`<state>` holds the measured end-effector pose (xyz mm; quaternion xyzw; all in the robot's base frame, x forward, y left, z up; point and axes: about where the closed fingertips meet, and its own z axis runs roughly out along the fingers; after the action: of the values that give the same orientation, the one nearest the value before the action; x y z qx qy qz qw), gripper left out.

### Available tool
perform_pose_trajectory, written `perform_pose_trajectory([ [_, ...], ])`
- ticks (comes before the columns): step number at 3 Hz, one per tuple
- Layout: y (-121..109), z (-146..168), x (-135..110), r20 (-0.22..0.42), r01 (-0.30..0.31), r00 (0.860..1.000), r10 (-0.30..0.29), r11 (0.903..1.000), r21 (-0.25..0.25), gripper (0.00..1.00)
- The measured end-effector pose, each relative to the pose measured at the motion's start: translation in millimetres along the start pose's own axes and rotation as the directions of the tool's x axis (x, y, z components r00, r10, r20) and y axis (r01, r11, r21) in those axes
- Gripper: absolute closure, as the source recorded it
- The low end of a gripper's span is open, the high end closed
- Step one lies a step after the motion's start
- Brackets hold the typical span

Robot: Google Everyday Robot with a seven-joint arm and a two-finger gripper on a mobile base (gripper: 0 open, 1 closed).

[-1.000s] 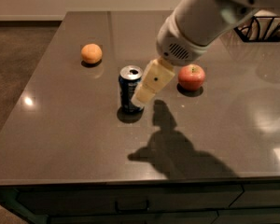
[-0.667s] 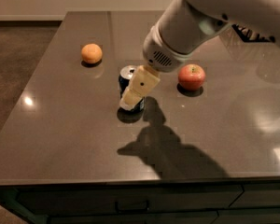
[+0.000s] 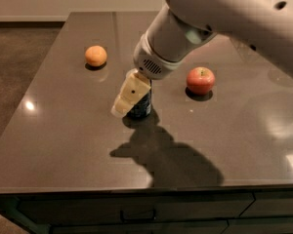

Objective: Pick pepsi can

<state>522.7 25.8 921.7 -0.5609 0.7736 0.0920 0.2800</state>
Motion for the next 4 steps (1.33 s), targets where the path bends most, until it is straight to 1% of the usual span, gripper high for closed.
perform_pose_trajectory([
  [1,-3,11,4,-0.011,0.006,1.0,-0.007,0.9999,-0.01,0.14],
  [2,-8,13,10,-0.015,0.011,1.0,-0.012,0.9999,-0.012,0.34],
  [3,-12,7,11,-0.009,0.027,1.0,-0.027,0.9995,-0.014,0.57],
  [4,-20,-6,1,0.007,0.057,0.998,-0.057,0.9976,-0.039,0.8],
])
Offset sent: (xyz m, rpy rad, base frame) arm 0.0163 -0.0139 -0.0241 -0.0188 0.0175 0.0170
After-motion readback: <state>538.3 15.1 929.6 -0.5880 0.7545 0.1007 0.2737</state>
